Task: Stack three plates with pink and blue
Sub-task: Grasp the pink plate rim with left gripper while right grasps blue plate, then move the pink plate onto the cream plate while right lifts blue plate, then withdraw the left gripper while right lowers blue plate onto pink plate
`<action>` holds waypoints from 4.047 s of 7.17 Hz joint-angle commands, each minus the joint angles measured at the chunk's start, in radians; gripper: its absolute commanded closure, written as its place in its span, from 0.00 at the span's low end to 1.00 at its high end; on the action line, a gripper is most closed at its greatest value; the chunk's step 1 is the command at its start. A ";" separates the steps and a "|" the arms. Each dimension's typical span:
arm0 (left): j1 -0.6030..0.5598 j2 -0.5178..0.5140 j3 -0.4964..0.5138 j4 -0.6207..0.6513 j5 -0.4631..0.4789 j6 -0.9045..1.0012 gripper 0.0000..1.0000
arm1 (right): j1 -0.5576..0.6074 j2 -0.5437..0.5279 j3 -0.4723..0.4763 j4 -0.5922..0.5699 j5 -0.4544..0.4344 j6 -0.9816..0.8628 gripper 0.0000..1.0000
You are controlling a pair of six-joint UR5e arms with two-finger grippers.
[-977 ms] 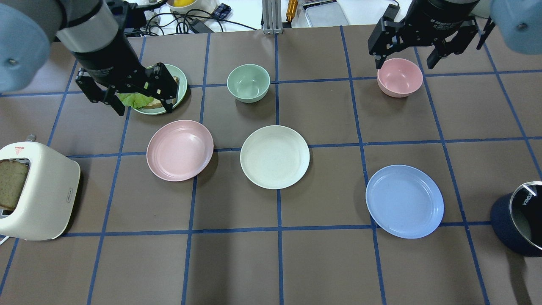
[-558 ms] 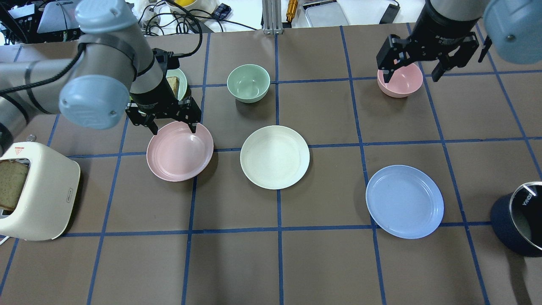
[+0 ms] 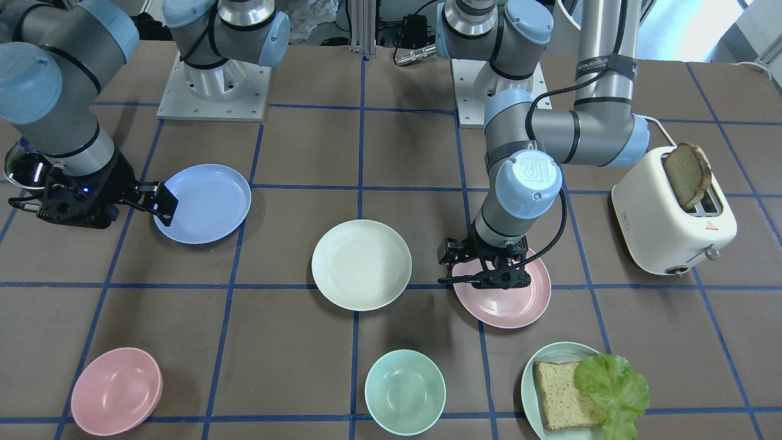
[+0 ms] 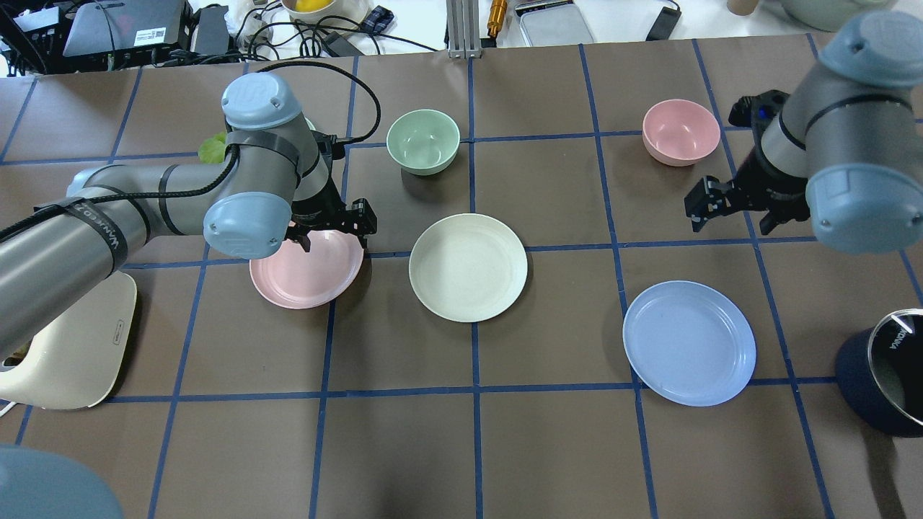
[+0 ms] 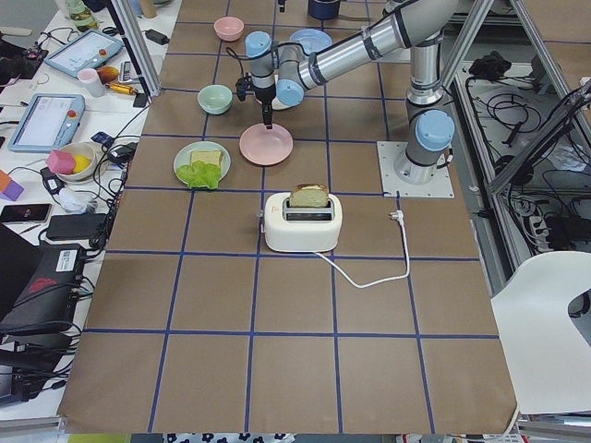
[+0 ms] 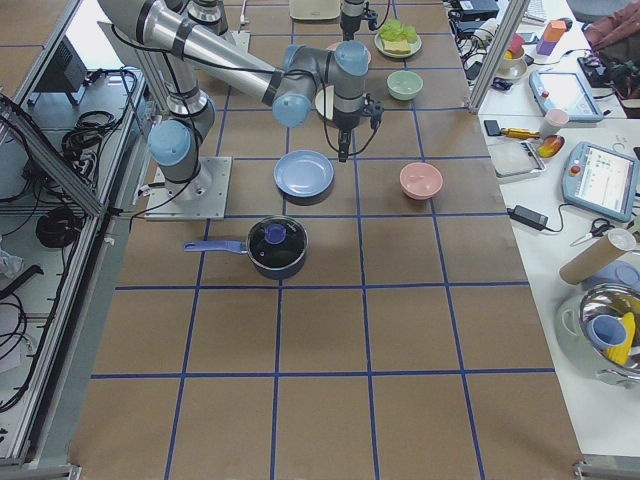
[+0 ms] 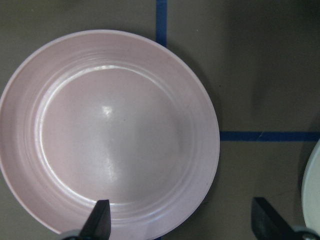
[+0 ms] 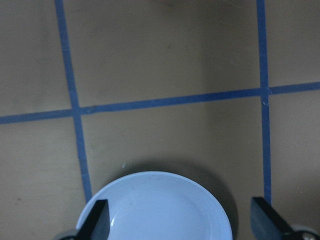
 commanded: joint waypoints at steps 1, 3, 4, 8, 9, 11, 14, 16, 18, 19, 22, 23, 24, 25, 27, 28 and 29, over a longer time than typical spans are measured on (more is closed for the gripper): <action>-0.029 -0.063 -0.003 0.073 -0.007 -0.019 0.13 | -0.102 -0.010 0.195 -0.134 0.012 -0.101 0.00; -0.066 -0.097 -0.006 0.131 0.000 -0.013 0.37 | -0.122 -0.016 0.237 -0.201 0.003 -0.127 0.00; -0.066 -0.097 -0.004 0.143 0.002 -0.004 0.68 | -0.125 -0.014 0.257 -0.209 0.006 -0.154 0.04; -0.064 -0.073 0.008 0.154 0.041 0.008 1.00 | -0.225 -0.005 0.315 -0.249 0.016 -0.312 0.14; -0.086 -0.054 0.036 0.130 0.110 0.007 1.00 | -0.226 -0.004 0.332 -0.250 0.016 -0.316 0.26; -0.176 -0.024 0.118 0.011 0.111 -0.061 1.00 | -0.231 -0.004 0.357 -0.270 0.032 -0.328 0.32; -0.343 -0.101 0.387 -0.257 0.096 -0.348 1.00 | -0.232 -0.004 0.355 -0.267 0.039 -0.345 0.91; -0.469 -0.163 0.402 -0.243 0.100 -0.524 1.00 | -0.232 -0.005 0.352 -0.267 0.074 -0.365 1.00; -0.532 -0.224 0.398 -0.109 0.099 -0.617 1.00 | -0.232 -0.017 0.303 -0.254 0.075 -0.363 1.00; -0.538 -0.246 0.398 -0.087 0.102 -0.617 1.00 | -0.232 -0.017 0.250 -0.205 0.080 -0.363 1.00; -0.541 -0.260 0.398 -0.085 0.105 -0.604 0.01 | -0.229 -0.008 0.052 -0.004 0.121 -0.340 1.00; -0.538 -0.251 0.404 -0.088 0.111 -0.605 0.00 | -0.222 -0.011 0.032 -0.003 0.140 -0.278 1.00; -0.523 -0.237 0.409 -0.088 0.129 -0.602 0.00 | -0.216 -0.002 0.004 0.000 0.140 -0.223 1.00; -0.484 -0.214 0.415 -0.103 0.126 -0.602 0.00 | -0.190 0.024 -0.008 -0.006 0.140 -0.213 1.00; -0.395 -0.148 0.436 -0.192 0.094 -0.518 0.00 | -0.067 0.032 -0.024 -0.011 0.128 -0.038 1.00; -0.330 -0.105 0.450 -0.281 0.039 -0.490 0.00 | 0.014 0.036 -0.024 -0.019 0.131 0.085 1.00; -0.264 -0.059 0.473 -0.391 0.033 -0.451 0.00 | 0.106 0.039 -0.024 -0.063 0.126 0.214 1.00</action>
